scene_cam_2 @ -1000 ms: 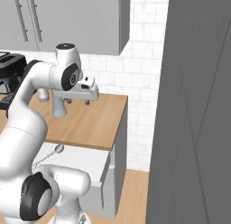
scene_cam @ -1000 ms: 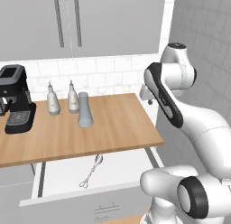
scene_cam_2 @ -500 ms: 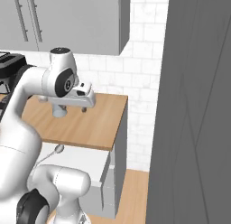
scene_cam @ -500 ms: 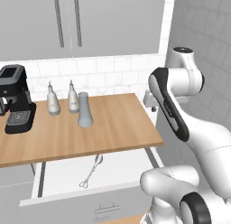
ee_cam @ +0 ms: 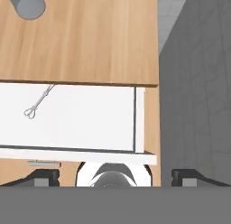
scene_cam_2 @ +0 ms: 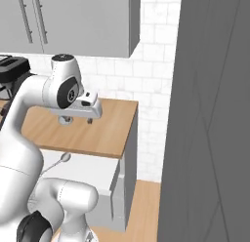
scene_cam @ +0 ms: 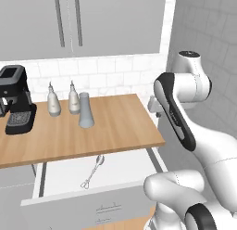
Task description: Pick the tongs from the drawer and place it on the counter.
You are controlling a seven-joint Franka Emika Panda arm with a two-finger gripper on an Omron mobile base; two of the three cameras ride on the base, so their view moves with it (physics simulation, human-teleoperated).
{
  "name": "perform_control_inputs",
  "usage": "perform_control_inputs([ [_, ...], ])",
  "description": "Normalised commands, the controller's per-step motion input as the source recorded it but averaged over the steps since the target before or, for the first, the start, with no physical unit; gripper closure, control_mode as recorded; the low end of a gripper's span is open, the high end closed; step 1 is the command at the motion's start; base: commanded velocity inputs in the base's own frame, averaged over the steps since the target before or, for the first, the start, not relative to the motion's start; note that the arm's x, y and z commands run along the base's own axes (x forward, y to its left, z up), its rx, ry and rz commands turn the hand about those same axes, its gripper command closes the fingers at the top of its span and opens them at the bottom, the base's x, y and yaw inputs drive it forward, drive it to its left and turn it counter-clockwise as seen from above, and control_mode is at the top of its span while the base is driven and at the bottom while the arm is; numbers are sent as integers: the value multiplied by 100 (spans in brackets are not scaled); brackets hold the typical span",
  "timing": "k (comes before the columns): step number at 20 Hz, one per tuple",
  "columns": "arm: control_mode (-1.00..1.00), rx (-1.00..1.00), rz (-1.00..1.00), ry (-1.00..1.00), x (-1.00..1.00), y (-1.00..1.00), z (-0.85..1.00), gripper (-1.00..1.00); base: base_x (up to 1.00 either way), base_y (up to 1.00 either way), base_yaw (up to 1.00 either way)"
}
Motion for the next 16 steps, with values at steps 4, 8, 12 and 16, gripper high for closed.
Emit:
perform_control_inputs([
  [4,100,0,0,0,0,0,0,-100,-67,15,-21],
  [8,100,0,0,0,0,0,0,-100,-37,33,-30],
  [12,100,0,0,0,0,0,0,-100,-17,88,-41],
  [16,100,0,0,0,0,0,0,-100,-28,99,-40],
])
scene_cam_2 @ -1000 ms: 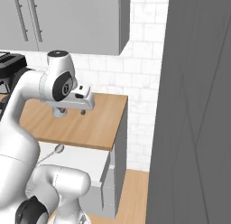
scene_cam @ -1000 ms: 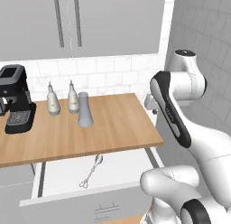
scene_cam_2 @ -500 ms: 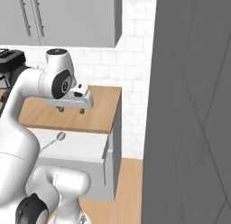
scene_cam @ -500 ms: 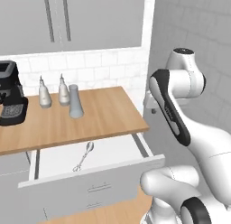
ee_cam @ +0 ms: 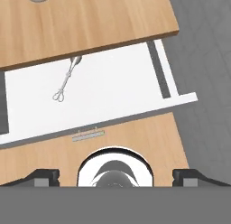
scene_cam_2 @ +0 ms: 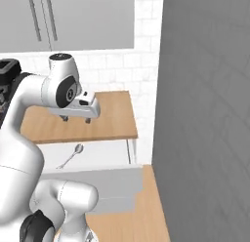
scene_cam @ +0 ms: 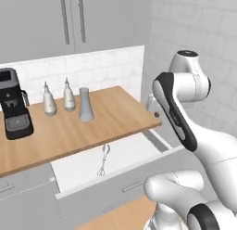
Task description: Pick the tongs from the drawer and place it on the counter.
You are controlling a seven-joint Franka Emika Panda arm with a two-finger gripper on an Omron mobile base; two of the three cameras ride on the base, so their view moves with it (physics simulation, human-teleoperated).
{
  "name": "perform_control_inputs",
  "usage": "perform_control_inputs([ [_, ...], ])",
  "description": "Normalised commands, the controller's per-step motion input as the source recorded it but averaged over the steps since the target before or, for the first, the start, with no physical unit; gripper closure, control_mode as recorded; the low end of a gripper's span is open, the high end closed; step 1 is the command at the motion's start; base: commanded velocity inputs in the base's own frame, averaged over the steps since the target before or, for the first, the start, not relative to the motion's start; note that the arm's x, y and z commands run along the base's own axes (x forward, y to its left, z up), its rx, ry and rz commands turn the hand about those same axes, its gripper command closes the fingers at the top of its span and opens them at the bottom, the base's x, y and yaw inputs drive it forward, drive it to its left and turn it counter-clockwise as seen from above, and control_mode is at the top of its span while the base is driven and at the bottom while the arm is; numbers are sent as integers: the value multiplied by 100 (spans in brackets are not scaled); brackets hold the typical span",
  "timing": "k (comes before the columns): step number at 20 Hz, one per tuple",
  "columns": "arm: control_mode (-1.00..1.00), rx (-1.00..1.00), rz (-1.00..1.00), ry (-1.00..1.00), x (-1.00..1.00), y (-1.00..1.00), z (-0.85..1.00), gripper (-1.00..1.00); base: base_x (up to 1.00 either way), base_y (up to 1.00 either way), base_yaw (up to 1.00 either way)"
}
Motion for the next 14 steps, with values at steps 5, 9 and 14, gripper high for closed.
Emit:
perform_control_inputs([
  [5,100,0,0,0,0,0,0,-100,-61,80,-34],
  [9,100,0,0,0,0,0,0,-100,-47,79,-33],
  [14,100,0,0,0,0,0,0,-100,-33,92,-33],
])
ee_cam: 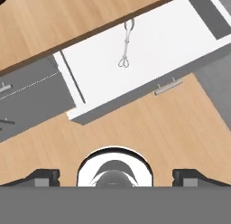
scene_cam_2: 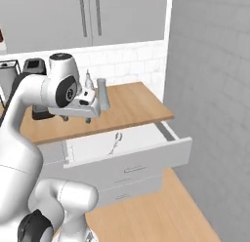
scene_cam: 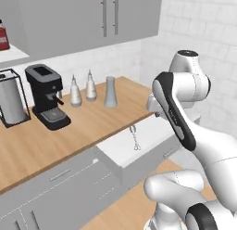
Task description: Pick the tongs from the drawer and place it on the counter.
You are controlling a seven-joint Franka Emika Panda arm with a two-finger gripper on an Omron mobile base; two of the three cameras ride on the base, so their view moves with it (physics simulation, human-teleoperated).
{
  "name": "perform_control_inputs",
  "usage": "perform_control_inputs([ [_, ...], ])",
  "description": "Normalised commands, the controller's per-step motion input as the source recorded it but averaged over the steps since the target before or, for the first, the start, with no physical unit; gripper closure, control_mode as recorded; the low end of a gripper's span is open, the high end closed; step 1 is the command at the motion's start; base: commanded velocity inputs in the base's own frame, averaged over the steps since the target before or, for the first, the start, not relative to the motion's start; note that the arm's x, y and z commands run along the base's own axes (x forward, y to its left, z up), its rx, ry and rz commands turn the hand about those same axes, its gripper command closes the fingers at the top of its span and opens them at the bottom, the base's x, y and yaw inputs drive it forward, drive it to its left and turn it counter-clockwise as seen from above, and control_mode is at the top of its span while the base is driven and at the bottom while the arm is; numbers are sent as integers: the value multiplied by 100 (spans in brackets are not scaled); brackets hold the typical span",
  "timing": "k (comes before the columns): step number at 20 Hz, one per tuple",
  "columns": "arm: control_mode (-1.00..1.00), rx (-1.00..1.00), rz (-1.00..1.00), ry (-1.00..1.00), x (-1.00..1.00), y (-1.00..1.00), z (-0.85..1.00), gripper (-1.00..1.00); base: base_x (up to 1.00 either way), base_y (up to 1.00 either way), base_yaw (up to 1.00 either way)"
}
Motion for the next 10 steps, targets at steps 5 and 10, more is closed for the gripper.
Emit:
perform_control_inputs([
  [5,100,0,0,0,0,0,0,-100,-6,100,-31],
  [10,100,0,0,0,0,0,0,-100,14,97,-27],
])
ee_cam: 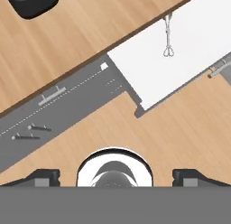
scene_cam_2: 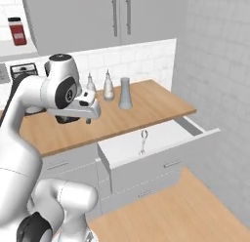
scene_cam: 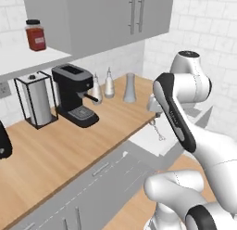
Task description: Pick the tongs from the drawer and place it on the counter.
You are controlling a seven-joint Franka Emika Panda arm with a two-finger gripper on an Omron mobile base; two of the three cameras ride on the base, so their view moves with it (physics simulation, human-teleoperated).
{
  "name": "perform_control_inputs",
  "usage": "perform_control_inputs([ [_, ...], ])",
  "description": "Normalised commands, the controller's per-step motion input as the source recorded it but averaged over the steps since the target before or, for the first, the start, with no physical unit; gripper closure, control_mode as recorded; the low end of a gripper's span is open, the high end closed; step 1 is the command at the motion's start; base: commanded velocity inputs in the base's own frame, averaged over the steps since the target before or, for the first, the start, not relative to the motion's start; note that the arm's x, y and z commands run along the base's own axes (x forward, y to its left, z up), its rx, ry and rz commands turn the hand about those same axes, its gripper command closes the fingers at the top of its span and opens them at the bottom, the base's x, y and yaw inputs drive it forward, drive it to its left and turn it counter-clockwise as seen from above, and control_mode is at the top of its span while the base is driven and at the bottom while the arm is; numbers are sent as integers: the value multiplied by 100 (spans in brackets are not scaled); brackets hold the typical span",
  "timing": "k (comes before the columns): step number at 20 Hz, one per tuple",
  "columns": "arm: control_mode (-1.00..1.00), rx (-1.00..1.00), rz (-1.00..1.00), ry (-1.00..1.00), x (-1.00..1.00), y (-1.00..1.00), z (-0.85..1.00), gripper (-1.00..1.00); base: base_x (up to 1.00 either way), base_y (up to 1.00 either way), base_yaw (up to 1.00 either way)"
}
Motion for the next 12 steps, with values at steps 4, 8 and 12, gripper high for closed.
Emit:
perform_control_inputs([
  [4,100,0,0,0,0,0,0,-100,32,63,-19],
  [8,100,0,0,0,0,0,0,-100,40,1,-4],
  [12,100,0,0,0,0,0,0,-100,21,0,0],
])
